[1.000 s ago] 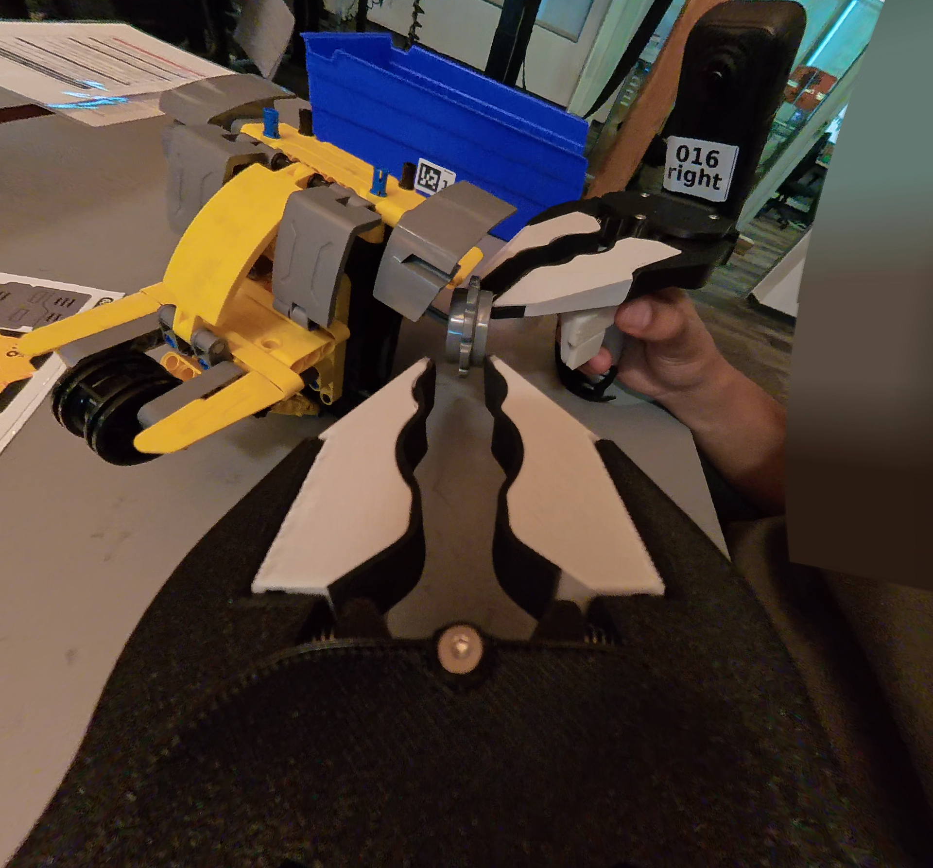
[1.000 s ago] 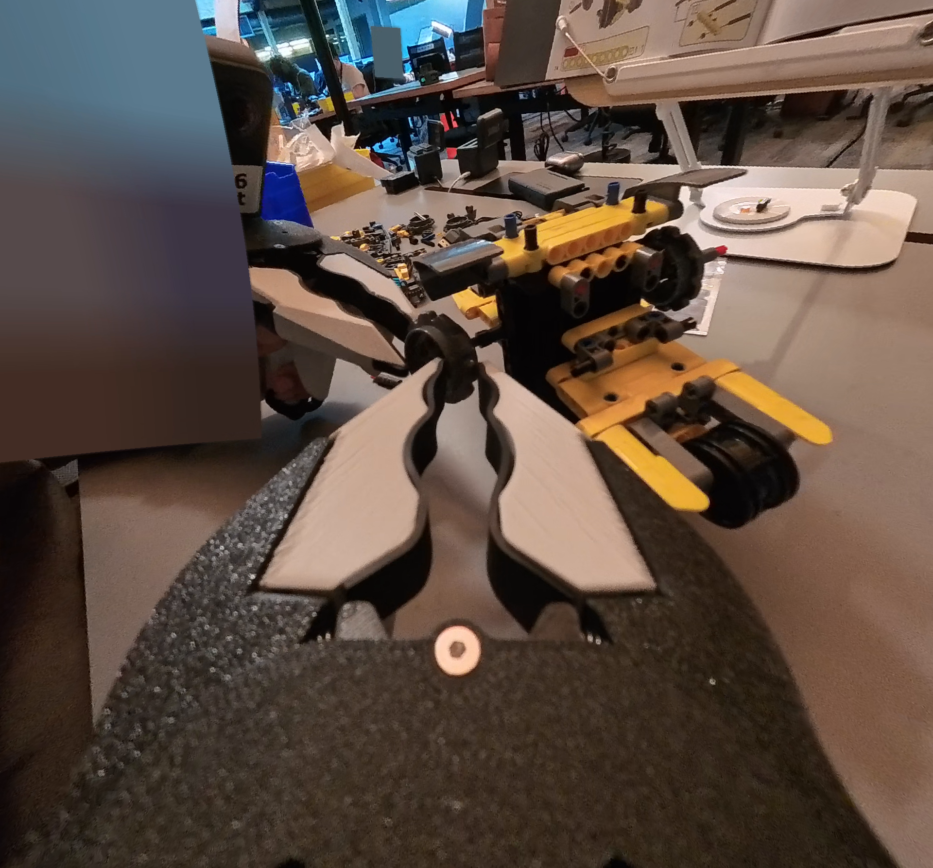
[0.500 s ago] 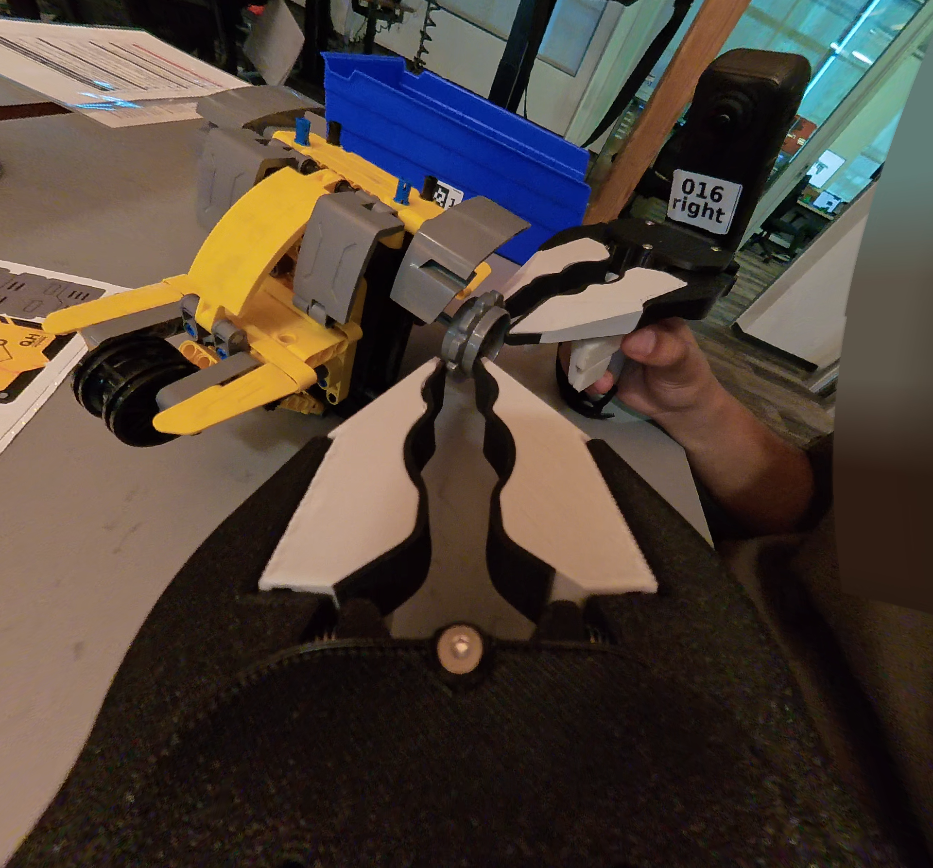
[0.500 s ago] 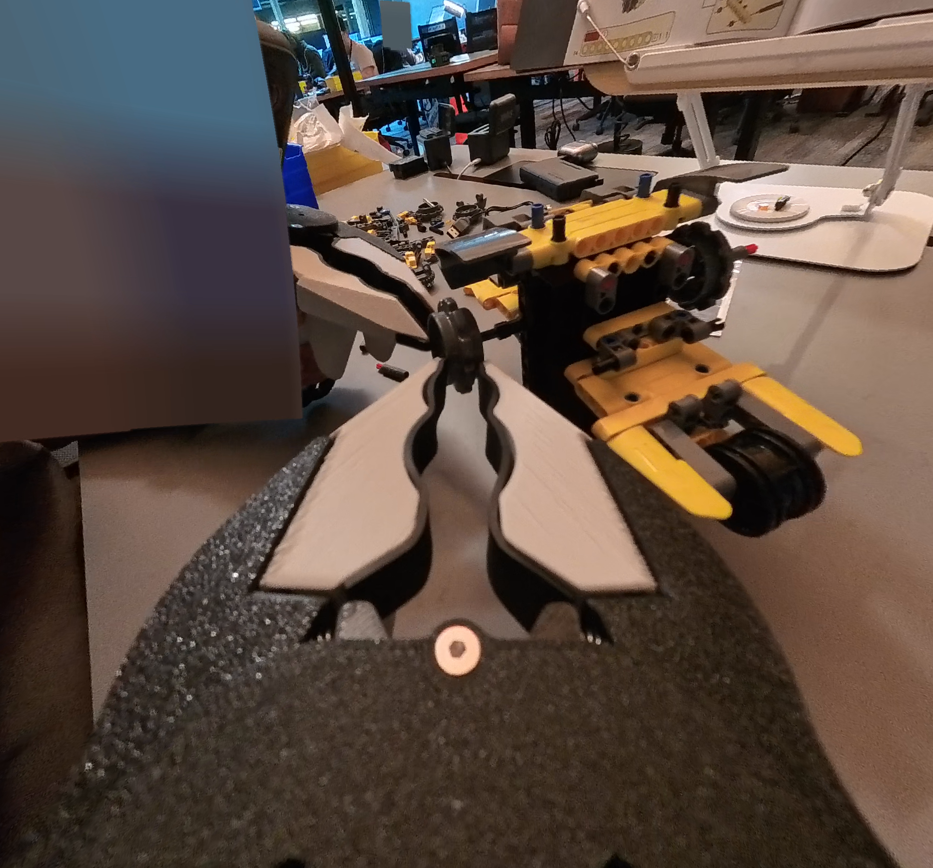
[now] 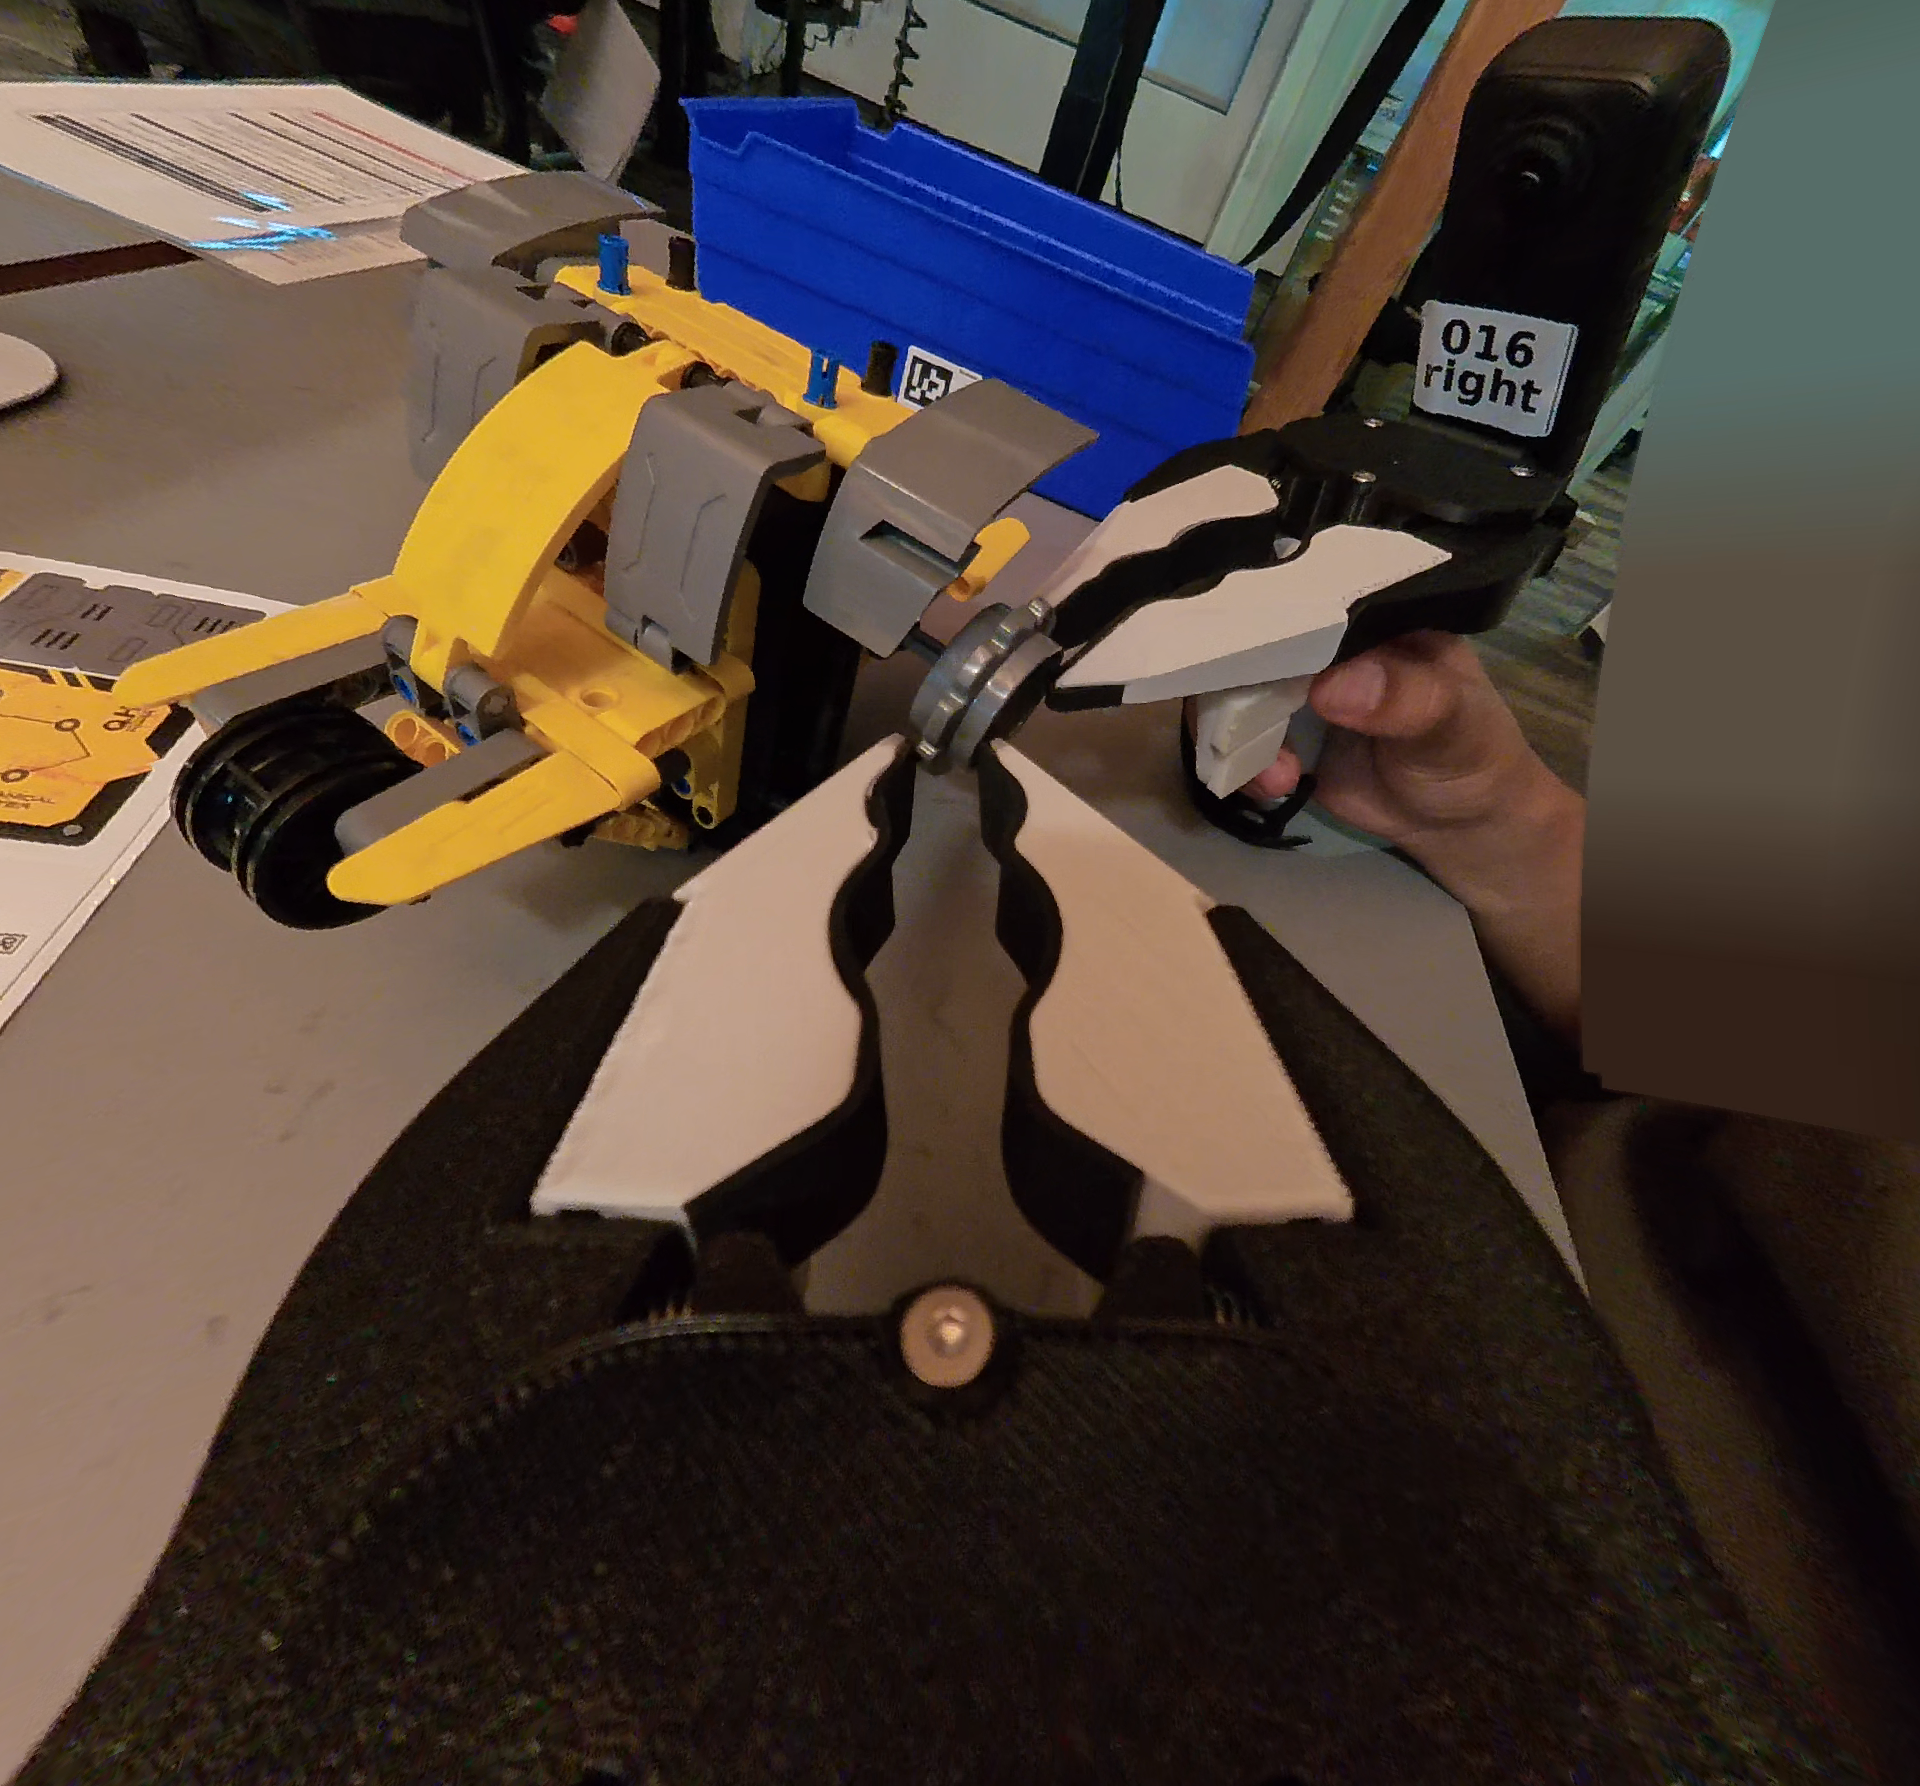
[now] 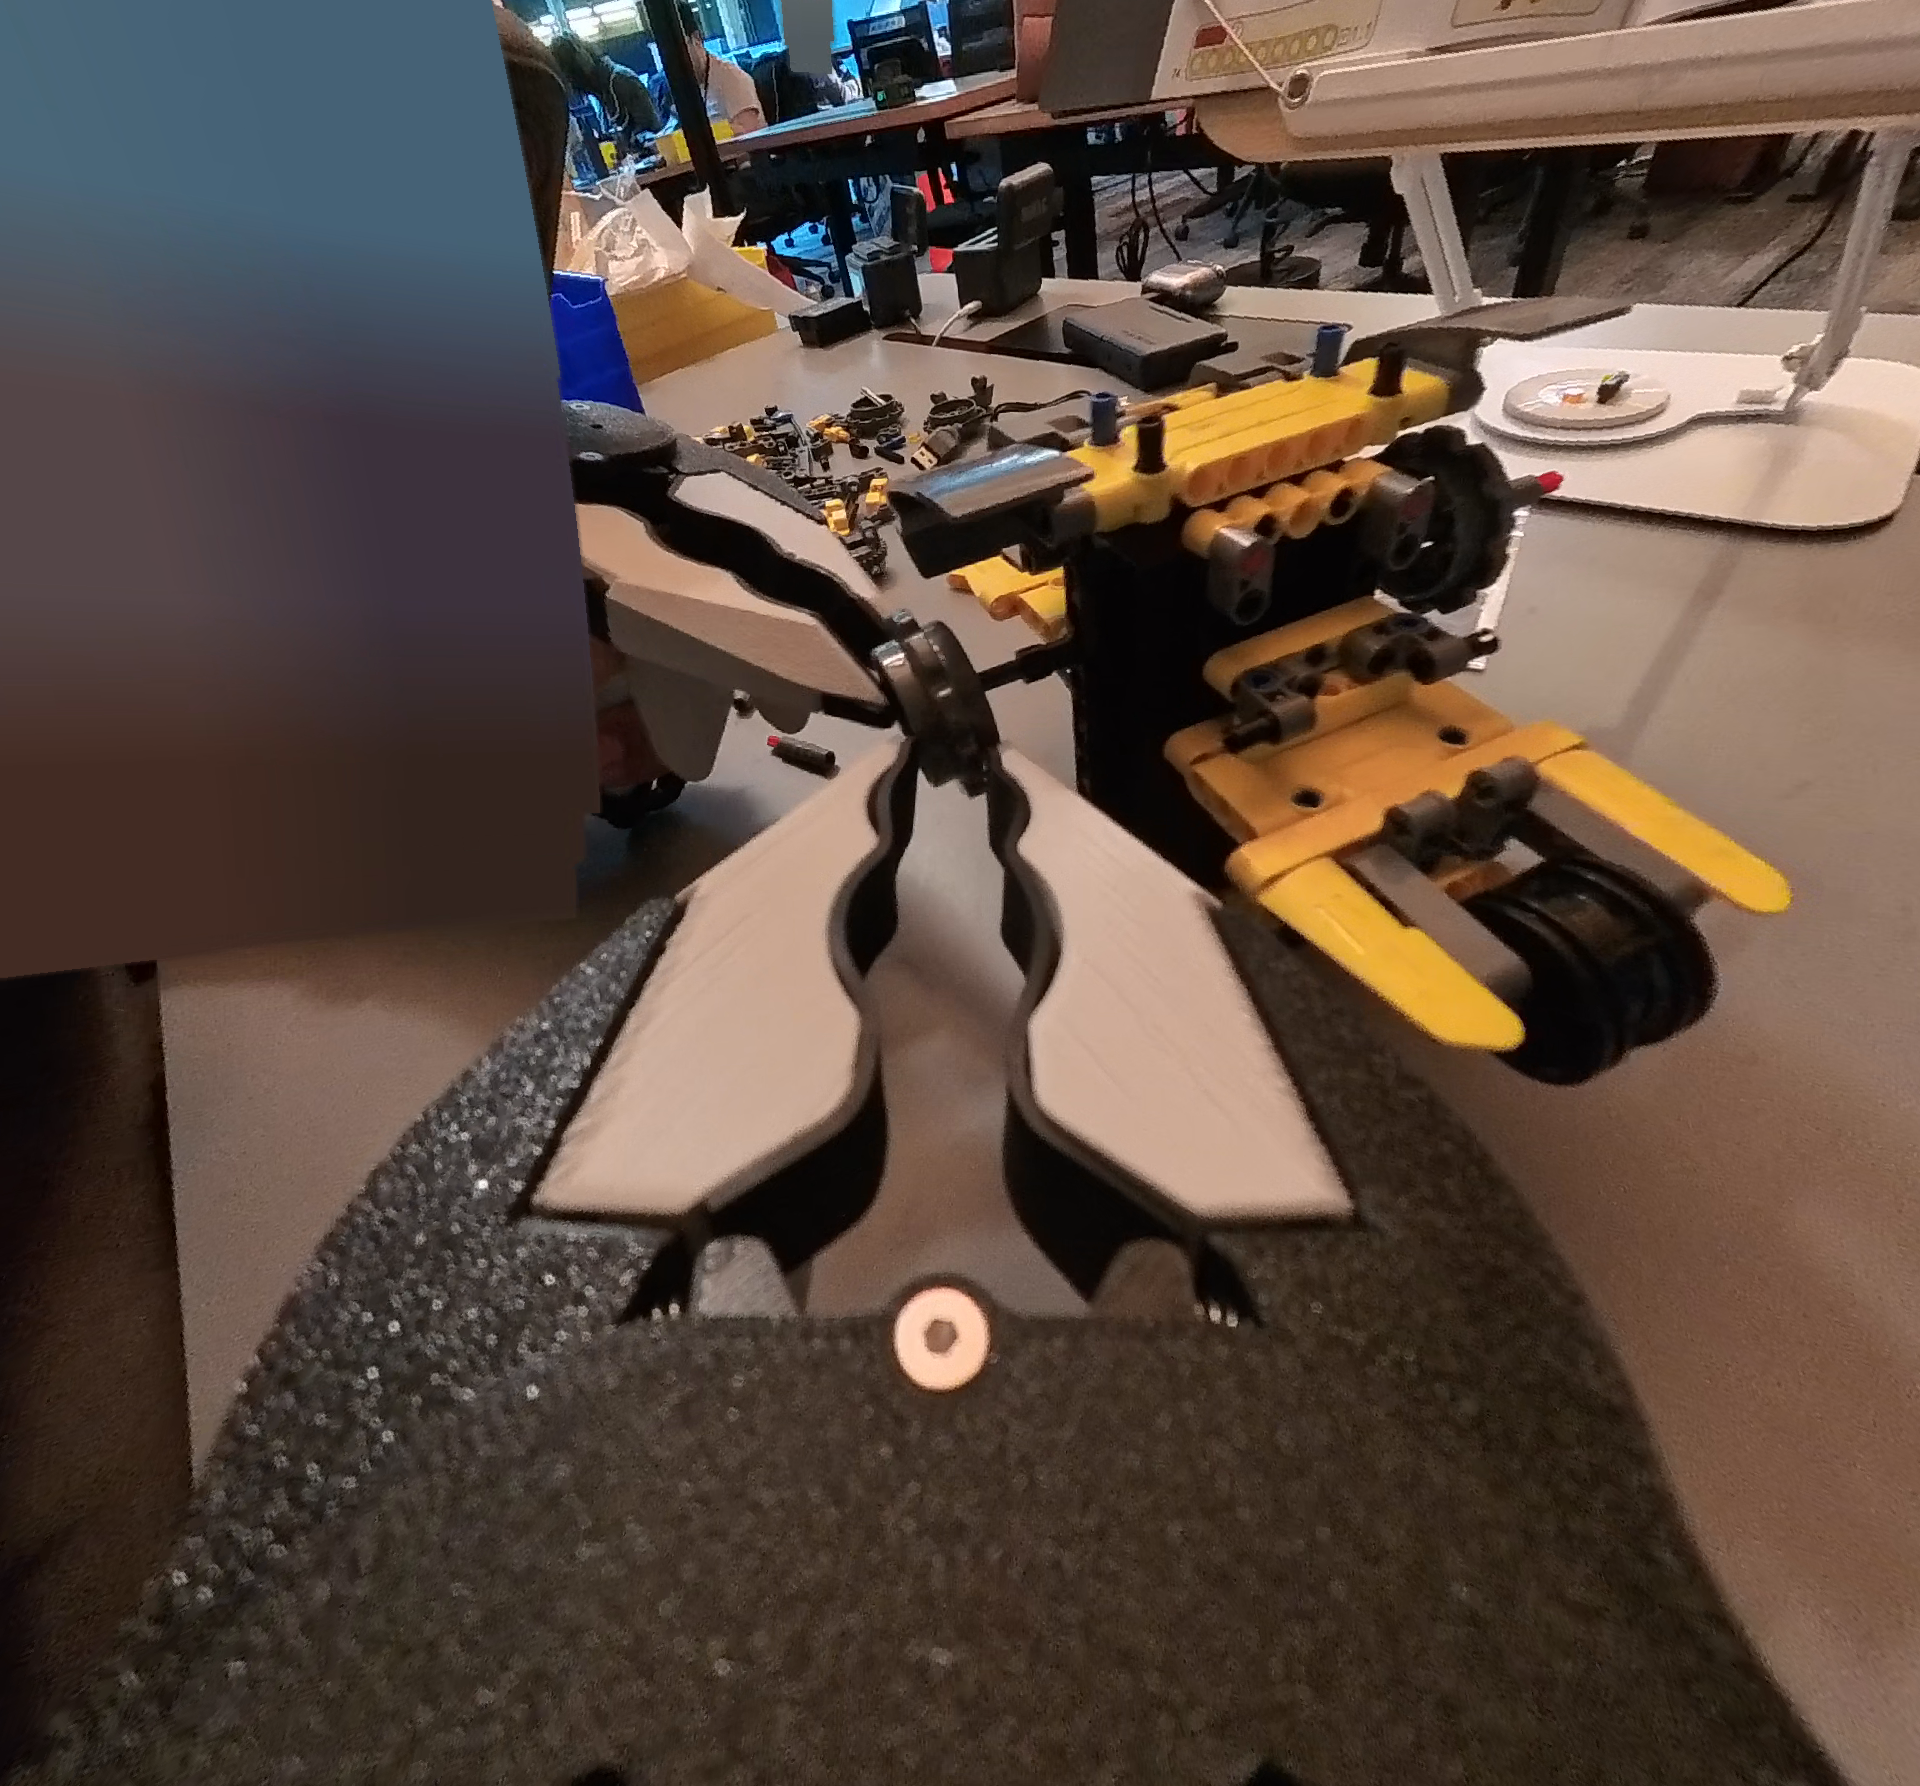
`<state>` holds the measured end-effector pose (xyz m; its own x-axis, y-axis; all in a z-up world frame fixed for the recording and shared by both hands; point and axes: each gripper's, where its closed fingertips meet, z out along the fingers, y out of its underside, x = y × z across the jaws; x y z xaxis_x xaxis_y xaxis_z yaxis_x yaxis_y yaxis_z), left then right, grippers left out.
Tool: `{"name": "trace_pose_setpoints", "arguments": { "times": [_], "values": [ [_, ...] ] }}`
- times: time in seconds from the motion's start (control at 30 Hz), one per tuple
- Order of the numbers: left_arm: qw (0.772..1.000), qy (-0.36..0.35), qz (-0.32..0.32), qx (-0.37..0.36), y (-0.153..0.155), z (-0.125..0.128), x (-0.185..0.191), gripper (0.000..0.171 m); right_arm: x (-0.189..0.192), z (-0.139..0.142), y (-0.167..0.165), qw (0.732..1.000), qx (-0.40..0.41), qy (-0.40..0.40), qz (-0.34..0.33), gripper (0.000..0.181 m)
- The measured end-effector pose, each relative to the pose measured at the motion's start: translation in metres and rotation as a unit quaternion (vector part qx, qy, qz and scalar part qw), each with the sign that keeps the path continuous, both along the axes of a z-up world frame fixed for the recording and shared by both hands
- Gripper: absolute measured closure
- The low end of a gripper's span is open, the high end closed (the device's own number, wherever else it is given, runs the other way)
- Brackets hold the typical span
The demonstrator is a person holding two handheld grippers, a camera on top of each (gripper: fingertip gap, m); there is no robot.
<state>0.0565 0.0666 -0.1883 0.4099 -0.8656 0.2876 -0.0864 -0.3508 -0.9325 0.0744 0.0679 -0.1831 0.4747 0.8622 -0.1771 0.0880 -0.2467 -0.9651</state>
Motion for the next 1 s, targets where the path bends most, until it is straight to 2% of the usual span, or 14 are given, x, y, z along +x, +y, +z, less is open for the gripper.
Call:
{"name": "trace_pose_setpoints", "arguments": {
  "times": [0.3,0.5,0.77,1.0],
  "values": [
    [1.000,-0.001,0.011,-0.004,0.004,-0.001,-0.004,0.163,-0.005,0.000,-0.003,0.998,0.045,-0.033,-0.003,0.171],
    [1.000,-0.019,-0.003,0.012,0.000,0.006,-0.002,0.159,-0.003,0.005,-0.004,0.998,0.058,-0.020,0.008,0.172],
    [0.999,-0.011,-0.022,0.042,-0.009,0.008,-0.002,0.162,-0.005,0.009,-0.017,0.980,0.184,-0.078,0.014,0.172],
    [0.989,0.063,0.002,0.135,-0.008,0.003,-0.001,0.164,-0.004,0.006,-0.017,0.963,0.243,-0.116,0.015,0.173]
  ]
}}
